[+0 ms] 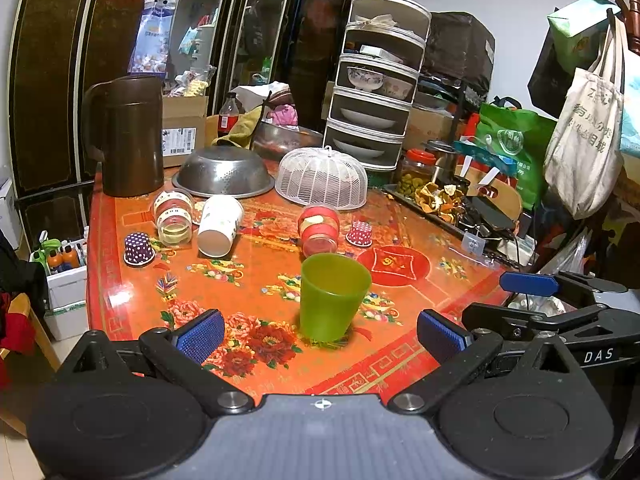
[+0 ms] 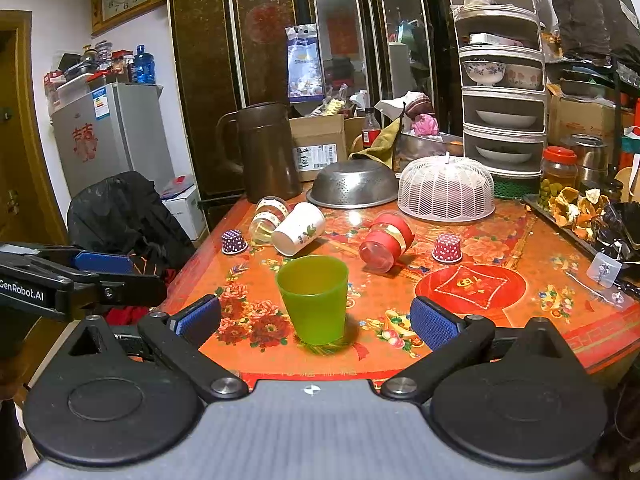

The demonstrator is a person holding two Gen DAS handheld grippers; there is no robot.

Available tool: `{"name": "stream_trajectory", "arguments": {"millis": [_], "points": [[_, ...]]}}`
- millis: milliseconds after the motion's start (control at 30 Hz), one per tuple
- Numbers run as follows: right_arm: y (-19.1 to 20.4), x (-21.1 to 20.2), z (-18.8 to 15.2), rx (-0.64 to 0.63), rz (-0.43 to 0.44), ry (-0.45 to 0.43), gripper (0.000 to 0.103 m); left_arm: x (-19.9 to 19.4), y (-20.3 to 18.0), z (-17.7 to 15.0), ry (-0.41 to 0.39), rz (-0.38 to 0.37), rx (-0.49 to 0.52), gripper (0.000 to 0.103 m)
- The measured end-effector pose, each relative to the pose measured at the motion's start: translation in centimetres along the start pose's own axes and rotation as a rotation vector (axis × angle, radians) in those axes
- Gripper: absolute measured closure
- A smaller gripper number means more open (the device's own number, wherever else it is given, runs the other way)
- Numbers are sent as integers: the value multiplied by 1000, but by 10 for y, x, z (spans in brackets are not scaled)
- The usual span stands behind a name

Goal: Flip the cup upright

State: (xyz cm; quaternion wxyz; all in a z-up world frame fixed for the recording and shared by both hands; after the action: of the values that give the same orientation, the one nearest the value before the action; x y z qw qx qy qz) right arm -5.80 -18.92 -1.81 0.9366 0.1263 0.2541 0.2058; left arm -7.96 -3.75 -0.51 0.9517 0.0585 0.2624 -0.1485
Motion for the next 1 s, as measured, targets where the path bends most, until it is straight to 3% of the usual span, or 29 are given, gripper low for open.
{"name": "stream_trajectory", "arguments": {"millis": [1000], "points": [[-2,2,0,7,13,4,1,9,2,-4,30,2,-9,0]]}}
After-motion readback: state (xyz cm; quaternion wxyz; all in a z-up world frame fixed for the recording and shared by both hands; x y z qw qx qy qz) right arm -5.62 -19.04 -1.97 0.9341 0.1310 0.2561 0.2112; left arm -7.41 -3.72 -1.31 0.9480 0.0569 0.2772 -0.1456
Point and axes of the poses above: each gripper's, at about its wrist camera, not at the fingertips, and x roughly the way its jaws point, y to its left, z to its top, the point moved 7 cm from there along x, roughly the way its jaws point, and after that the axes turned 14 degrees about x, right-handed, at the moved point
